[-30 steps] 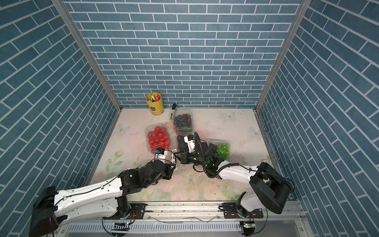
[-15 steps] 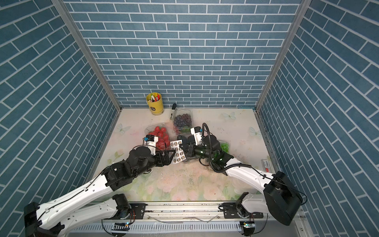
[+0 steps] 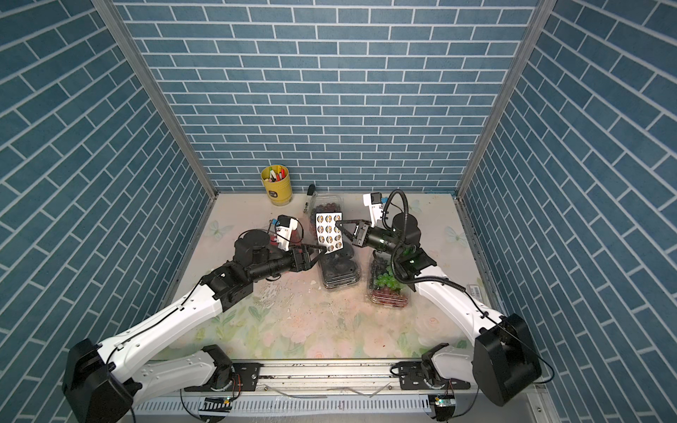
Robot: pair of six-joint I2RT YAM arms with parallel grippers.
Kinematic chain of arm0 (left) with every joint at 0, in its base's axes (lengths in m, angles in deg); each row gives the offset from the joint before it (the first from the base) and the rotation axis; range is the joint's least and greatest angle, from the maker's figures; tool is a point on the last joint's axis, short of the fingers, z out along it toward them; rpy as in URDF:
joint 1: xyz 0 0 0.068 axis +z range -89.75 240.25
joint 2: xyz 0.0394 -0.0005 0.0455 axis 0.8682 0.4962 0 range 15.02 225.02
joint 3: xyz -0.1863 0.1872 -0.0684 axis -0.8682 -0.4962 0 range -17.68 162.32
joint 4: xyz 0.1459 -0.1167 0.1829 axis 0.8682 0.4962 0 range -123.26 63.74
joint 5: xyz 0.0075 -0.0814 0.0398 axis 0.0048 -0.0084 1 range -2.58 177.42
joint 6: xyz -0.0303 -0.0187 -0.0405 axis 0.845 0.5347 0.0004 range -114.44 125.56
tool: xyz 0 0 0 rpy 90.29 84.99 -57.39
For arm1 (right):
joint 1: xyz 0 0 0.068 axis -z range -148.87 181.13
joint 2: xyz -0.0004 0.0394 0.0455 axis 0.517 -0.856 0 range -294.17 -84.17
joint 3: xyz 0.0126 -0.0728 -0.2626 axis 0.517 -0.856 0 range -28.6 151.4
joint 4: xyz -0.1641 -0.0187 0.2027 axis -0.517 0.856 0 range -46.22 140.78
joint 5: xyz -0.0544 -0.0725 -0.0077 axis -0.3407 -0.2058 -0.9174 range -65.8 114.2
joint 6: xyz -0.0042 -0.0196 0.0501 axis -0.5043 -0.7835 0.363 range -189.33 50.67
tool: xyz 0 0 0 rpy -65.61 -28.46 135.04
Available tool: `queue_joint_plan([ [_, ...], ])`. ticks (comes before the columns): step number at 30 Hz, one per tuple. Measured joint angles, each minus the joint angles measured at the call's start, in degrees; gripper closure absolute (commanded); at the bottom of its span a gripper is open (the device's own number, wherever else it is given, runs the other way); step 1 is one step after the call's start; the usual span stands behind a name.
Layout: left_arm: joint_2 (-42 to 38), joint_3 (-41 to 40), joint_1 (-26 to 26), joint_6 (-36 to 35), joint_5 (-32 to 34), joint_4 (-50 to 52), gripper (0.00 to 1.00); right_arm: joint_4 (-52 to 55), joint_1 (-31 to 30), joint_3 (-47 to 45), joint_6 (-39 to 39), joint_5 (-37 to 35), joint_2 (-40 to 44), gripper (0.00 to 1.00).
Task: Label fruit boxes
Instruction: Pick up the label sticker from the center of the board.
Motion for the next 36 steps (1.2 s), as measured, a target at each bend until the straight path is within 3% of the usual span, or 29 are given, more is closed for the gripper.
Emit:
queue_joint_plan([
  [2,0.5,0.0,1.0,0.0,-1.7,-2.5,0.34,-2.5,0.9,0.6,2.4,1.4,-1.8,1.0],
  [13,1.0,-0.5,3.9,0.4,-6.1,-9.4,0.44,-10.9,2.0,1.2,11.0,5.6,-5.6,1.0],
  [21,3.0,-1.3,5.1,1.3,-7.3,-12.0,0.47,-13.8,2.0,1.2,13.4,6.6,-5.6,1.0],
  [23,3.1,-1.7,5.1,1.7,-7.7,-13.1,0.56,-14.2,2.0,1.2,13.6,6.8,-5.6,1.0],
  [25,3.2,-2.2,5.1,2.1,-8.5,-14.5,0.57,-14.4,2.1,1.2,13.8,6.9,-5.6,1.0],
  [36,3.3,-2.9,5.1,3.7,-11.2,-19.2,0.92,-15.2,2.2,1.2,14.0,7.1,-6.0,1.0],
])
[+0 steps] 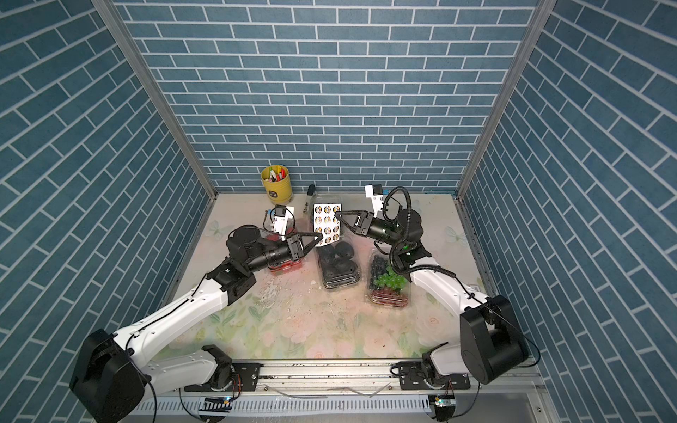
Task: Label fruit boxes
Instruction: Pick up the label sticker from the center of the board.
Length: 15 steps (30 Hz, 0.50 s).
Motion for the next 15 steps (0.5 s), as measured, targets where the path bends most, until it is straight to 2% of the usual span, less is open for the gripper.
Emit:
queue_joint_plan([
  [3,0.2,-0.1,0.0,0.5,-0.6,-1.0,1.0,-0.1,0.1,0.0,0.0,0.1,-0.2,1.0],
  [5,0.5,-0.2,0.0,0.5,-0.9,-1.9,1.0,-0.3,0.2,0.0,0.0,0.2,-0.3,1.0],
  [7,0.6,-0.3,0.0,0.7,-0.9,-2.3,1.0,-0.2,0.2,0.0,0.0,0.1,-0.5,0.79],
  [9,0.5,-0.6,0.0,0.7,-0.9,-2.9,1.0,0.6,0.3,0.0,-0.3,-0.2,-0.6,0.69],
  [11,0.3,-1.2,0.0,0.6,-0.6,-3.2,1.0,3.1,0.3,0.0,-1.7,-0.8,-0.3,0.66],
  [15,-0.7,-2.5,0.0,0.3,1.1,-3.1,1.0,16.4,0.2,0.0,-9.1,-5.7,3.6,0.63],
])
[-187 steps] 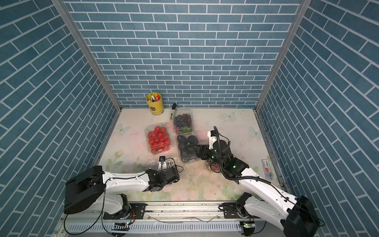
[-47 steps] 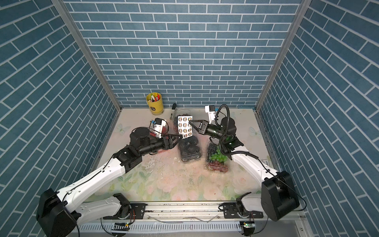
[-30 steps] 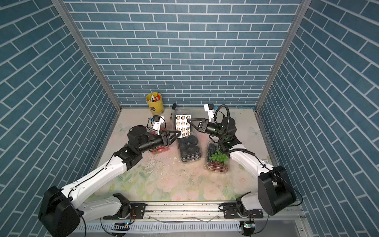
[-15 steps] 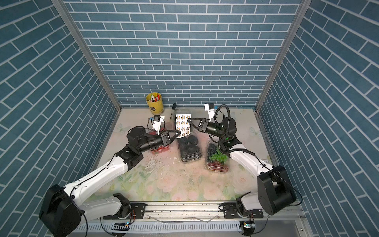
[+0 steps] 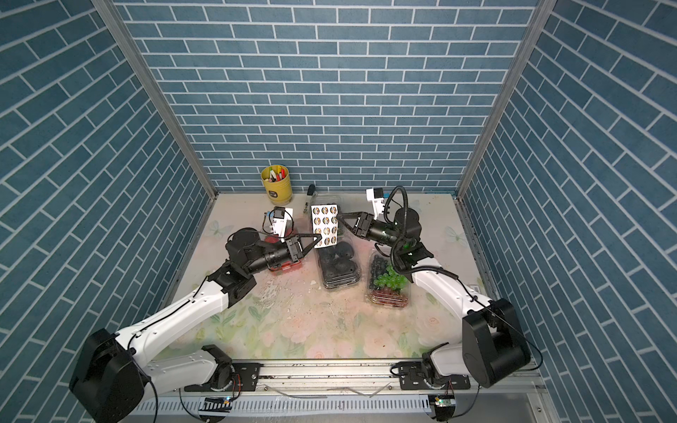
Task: Label fruit boxes
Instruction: Pick up the label sticker from the center of the board, then tear off the label from the label sticker.
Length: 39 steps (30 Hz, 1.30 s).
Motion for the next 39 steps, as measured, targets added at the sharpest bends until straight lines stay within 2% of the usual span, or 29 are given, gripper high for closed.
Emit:
queue_joint_plan([
  [6,-1.9,-0.3,0.0,-1.0,3.2,0.5,1.0,20.2,-4.5,2.5,-13.3,-13.3,8.9,0.7],
  [12,-2.0,-0.6,-0.7,-1.2,4.8,0.5,1.0,30.7,-12.7,7.2,-21.3,-24.2,8.3,0.68],
  [15,-1.9,-0.6,-1.1,-1.2,4.9,0.5,1.0,33.1,-14.1,7.5,-23.1,-27.2,7.1,0.67],
  [22,-1.4,-0.6,-1.6,-1.2,5.0,0.5,1.0,35.3,-15.5,9.1,-24.6,-28.7,4.1,0.64],
  [39,-0.6,-0.7,-1.7,-1.2,5.6,0.0,1.0,35.1,-17.7,9.2,-24.6,-29.6,5.3,0.63],
])
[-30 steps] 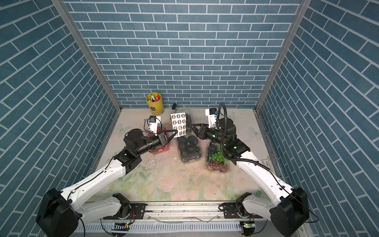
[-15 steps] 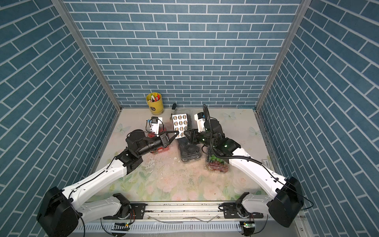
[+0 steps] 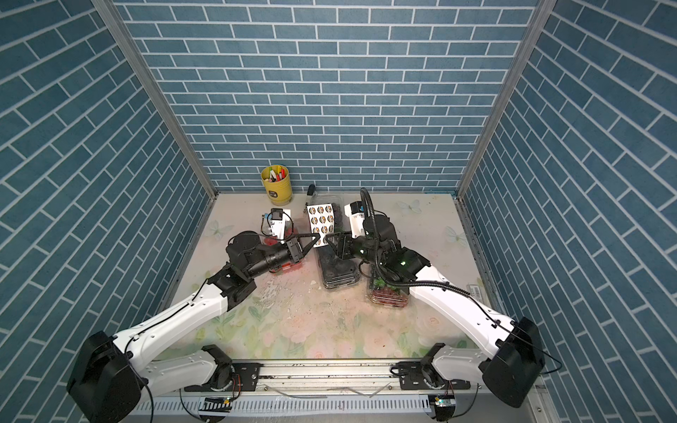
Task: Label fruit boxes
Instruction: Tear off the label from the label sticker.
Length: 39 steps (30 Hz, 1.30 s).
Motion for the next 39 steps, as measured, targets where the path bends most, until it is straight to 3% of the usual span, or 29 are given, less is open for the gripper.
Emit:
queue_joint_plan([
  [23,0.4,0.0,-0.7,0.0,0.2,-0.2,1.0,0.3,-1.8,2.8,-0.1,-0.4,-2.7,0.64],
  [30,0.4,0.0,-0.7,0.0,0.4,0.1,1.0,0.3,-1.9,2.8,-0.1,-0.9,-2.8,0.7],
  [39,0.4,0.0,-0.7,-0.1,0.6,0.5,1.0,0.4,-1.9,2.8,-0.1,-1.6,-2.8,0.67],
])
